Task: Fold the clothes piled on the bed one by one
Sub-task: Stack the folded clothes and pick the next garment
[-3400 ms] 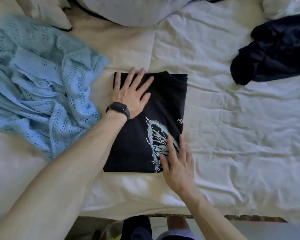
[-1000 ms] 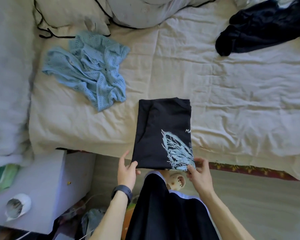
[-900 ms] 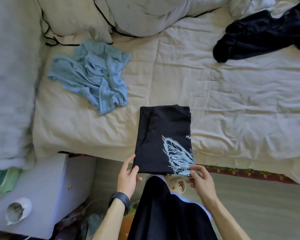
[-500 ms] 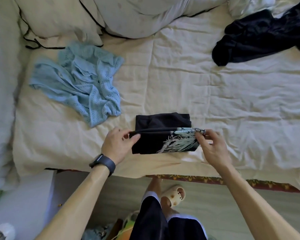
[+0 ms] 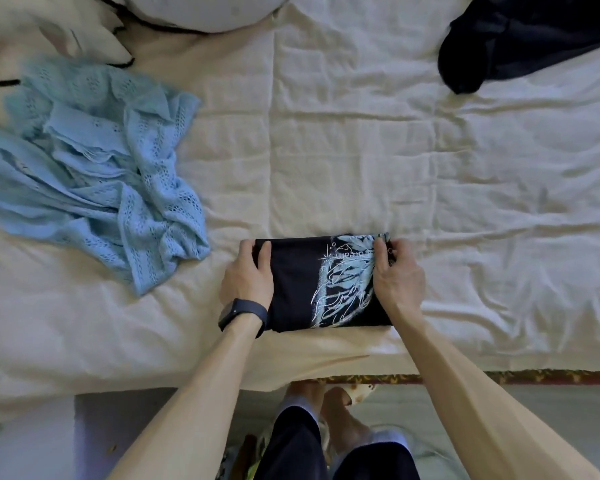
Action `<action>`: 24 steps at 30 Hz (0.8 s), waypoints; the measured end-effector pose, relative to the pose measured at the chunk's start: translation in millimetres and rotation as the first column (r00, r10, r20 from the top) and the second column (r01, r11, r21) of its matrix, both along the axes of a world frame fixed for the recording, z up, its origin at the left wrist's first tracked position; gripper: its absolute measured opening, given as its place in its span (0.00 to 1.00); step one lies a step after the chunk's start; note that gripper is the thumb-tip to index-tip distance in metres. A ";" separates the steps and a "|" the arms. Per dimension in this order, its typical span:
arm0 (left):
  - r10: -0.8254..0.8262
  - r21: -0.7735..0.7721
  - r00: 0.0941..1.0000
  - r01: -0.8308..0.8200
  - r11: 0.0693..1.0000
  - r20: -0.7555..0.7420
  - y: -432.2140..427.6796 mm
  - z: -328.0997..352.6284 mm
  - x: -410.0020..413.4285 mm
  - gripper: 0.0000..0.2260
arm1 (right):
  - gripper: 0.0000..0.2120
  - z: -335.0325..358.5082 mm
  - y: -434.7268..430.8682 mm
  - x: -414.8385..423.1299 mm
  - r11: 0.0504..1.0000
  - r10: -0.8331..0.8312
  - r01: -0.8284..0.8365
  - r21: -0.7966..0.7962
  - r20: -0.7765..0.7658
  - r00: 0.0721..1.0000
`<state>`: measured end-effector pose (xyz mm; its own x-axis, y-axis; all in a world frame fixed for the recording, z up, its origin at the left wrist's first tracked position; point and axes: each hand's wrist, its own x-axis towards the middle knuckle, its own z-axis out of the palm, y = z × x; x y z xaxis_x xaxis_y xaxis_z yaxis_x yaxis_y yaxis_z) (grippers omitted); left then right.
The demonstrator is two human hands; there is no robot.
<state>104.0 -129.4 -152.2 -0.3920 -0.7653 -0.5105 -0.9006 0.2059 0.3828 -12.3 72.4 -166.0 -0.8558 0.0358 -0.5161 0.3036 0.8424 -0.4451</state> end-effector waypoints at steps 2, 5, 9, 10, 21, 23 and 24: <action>0.037 0.015 0.999 -0.037 0.999 -0.003 4.7 11.2 1.9 0.21 | 0.25 7.7 2.7 -0.3 1.000 -0.024 0.025 -0.007 0.032 0.999; 0.141 0.193 0.989 -0.129 0.973 -0.053 9.0 28.4 11.5 0.28 | 0.29 21.1 16.0 -1.5 0.988 -0.065 0.088 -0.124 0.181 0.981; 0.337 0.548 0.941 -0.265 0.794 -0.033 -2.5 32.9 19.8 0.27 | 0.28 23.5 37.6 -10.4 0.927 -0.079 0.253 -0.275 0.518 0.852; 0.387 0.609 0.922 -0.288 0.739 -0.034 -6.5 32.7 19.5 0.24 | 0.27 23.5 41.0 -13.9 0.911 -0.074 0.286 -0.298 0.564 0.823; 0.299 0.692 0.930 -0.072 0.718 -0.214 47.5 136.0 -52.4 0.18 | 0.12 143.1 125.8 -57.4 0.792 -0.096 0.331 -0.513 0.431 0.897; 0.230 0.700 0.931 0.036 0.713 -0.283 86.3 176.1 -90.3 0.17 | 0.10 189.0 177.1 -74.8 0.763 -0.138 0.325 -0.559 0.349 0.927; 0.181 0.702 0.929 0.106 0.704 -0.322 110.5 198.0 -111.0 0.18 | 0.09 213.0 208.6 -84.3 0.747 -0.167 0.322 -0.582 0.304 0.938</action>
<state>-7.0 -18.9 45.8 -0.6259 -0.2592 -0.7356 -0.6798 -0.2812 0.6774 -96.6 280.9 47.0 -0.7240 -0.1626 -0.6704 0.6139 0.2915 -0.7336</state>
